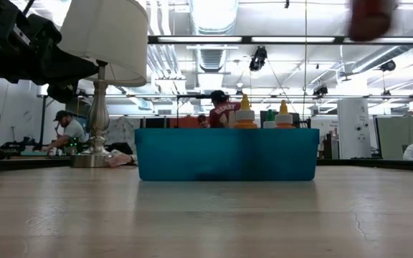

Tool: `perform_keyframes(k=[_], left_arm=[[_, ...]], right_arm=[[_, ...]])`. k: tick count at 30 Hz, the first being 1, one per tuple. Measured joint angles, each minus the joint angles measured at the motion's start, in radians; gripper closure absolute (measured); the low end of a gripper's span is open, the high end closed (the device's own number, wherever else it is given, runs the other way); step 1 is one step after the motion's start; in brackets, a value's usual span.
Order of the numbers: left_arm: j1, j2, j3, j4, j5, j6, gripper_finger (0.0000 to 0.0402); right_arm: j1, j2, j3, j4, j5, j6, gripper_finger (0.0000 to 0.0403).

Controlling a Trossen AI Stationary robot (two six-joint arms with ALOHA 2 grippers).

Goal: Pick & Place food coloring
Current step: Put the large red food coloring bottle into the blue bin

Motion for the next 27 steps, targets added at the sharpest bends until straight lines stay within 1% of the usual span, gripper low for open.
perform_keyframes(k=[5, 12, 18, 27], left_arm=[[0.000, 0.000, 0.000, 0.000, 0.000, 0.000, 0.0400], [0.000, 0.000, 0.000, -0.001, 0.000, 0.000, 0.0400], [0.000, 0.000, 0.000, 0.000, 0.000, 0.000, 0.0400], [0.000, 0.000, 0.000, 0.000, 0.000, 0.000, 0.0400]], right_arm=[[-0.107, 0.018, 0.064, -0.011, 0.000, -0.063, 0.0306], [-0.255, 0.090, 0.117, -0.005, 0.002, -0.118, 0.0306], [-0.354, 0.163, 0.179, 0.009, 0.003, -0.113, 0.0306], [-0.486, 0.261, 0.310, 0.017, 0.030, -0.050, 0.0306]])
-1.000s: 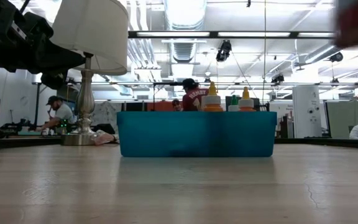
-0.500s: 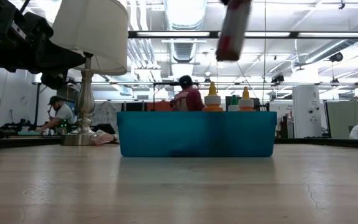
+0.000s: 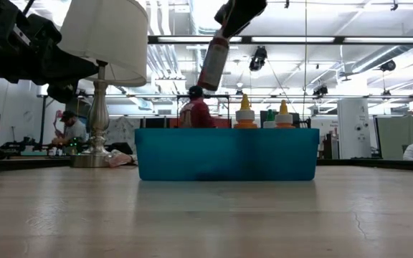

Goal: Pick & Place food coloring
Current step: Put the large red food coloring bottle into the blue bin

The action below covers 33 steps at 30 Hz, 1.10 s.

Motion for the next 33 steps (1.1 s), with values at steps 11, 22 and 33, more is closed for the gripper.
perform_keyframes(k=[11, 22, 33], left_arm=[[0.000, 0.000, 0.000, 0.000, 0.000, 0.000, 0.0400], [0.000, 0.000, 0.000, 0.000, 0.000, 0.000, 0.0400], [0.000, 0.000, 0.000, 0.000, 0.000, 0.000, 0.0400]], right_arm=[[-0.081, 0.094, 0.112, -0.067, 0.000, -0.055, 0.0306], [-0.122, 0.128, 0.092, -0.056, 0.000, -0.096, 0.0306], [-0.121, 0.177, 0.089, -0.049, 0.002, -0.144, 0.0306]])
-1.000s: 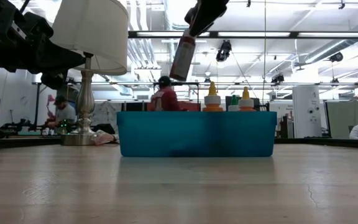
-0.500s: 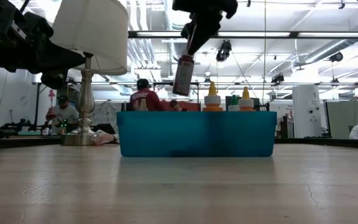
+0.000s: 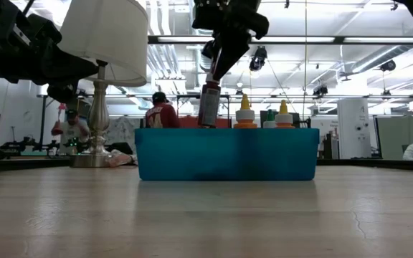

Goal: Pick & Place food coloring
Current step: Put the large red food coloring bottle into the blue bin

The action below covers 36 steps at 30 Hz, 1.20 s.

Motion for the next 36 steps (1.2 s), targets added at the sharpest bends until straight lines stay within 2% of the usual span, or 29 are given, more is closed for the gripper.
perform_keyframes(k=[6, 36], left_arm=[[0.000, 0.000, 0.000, 0.000, 0.000, 0.000, 0.0400], [0.000, 0.000, 0.000, 0.000, 0.000, 0.000, 0.0400]], right_arm=[[-0.002, -0.001, -0.007, 0.006, 0.052, -0.030, 0.0306], [-0.010, 0.128, -0.016, 0.052, 0.077, -0.111, 0.0307]])
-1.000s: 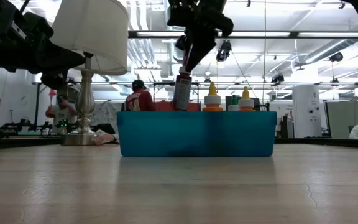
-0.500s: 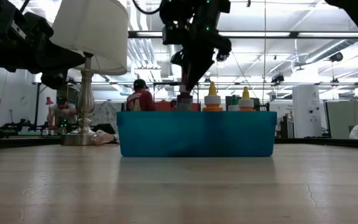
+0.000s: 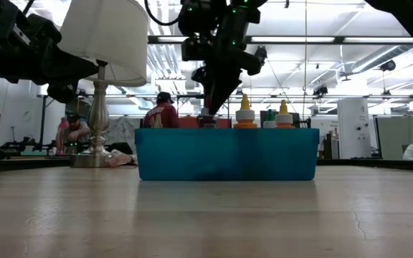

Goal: Pick & Place food coloring
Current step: Put the large red food coloring bottle into the blue bin

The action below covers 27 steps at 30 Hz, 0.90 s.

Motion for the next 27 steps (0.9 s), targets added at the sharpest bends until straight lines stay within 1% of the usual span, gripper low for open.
perform_keyframes(k=[8, 17, 27], left_arm=[[0.000, 0.000, 0.000, 0.000, 0.000, 0.000, 0.0400], [0.000, 0.000, 0.000, 0.000, 0.000, 0.000, 0.0400], [0.000, 0.000, 0.000, 0.000, 0.000, 0.000, 0.0400]], right_arm=[[-0.005, 0.006, -0.009, 0.007, -0.001, -0.010, 0.0307], [-0.005, 0.007, -0.060, 0.027, -0.003, -0.019, 0.0307], [-0.005, 0.009, -0.065, 0.032, -0.005, -0.034, 0.0305]])
